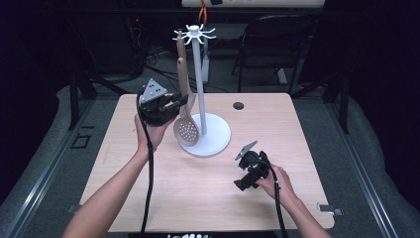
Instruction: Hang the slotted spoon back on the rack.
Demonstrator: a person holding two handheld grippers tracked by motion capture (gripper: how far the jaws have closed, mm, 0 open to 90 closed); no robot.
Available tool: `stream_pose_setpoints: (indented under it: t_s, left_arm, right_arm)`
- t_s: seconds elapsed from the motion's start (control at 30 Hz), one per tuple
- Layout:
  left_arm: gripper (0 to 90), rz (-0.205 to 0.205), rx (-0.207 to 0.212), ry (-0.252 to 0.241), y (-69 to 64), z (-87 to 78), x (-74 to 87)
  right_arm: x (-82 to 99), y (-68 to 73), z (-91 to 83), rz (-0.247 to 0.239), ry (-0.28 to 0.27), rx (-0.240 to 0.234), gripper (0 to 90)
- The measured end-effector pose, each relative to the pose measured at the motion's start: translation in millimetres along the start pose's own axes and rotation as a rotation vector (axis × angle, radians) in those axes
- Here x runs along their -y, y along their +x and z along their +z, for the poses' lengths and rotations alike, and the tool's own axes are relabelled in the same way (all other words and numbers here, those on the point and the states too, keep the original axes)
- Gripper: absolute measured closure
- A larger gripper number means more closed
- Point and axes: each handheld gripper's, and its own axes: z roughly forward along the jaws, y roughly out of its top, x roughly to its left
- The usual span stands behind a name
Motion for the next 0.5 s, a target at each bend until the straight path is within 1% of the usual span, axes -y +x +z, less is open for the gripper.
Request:
stream_pose_setpoints:
  t_s: [0.1,0.2,0.37,0.5]
  left_arm:
    - [75.1,-0.002,-0.007,-0.004,1.9,4.1,-7.0]
    - [75.1,-0.004,-0.014,-0.003,3.8,6.5,-12.6]
    - [75.1,0.001,-0.036,0.000,7.3,9.9,-22.6]
    - [75.1,-0.005,-0.057,0.003,10.2,12.8,-27.8]
  right_arm:
    - [0.4,0.2,0.3,0.005,-0.008,0.001,4.1]
    - [0.1,-0.4,-0.4,-0.002,-0.002,0.002,4.1]
    - [0.0,-0.1,-0.1,-0.006,-0.008,0.000,4.2]
    - [-0.1,0.0,-0.6,-0.007,-0.006,0.003,4.2]
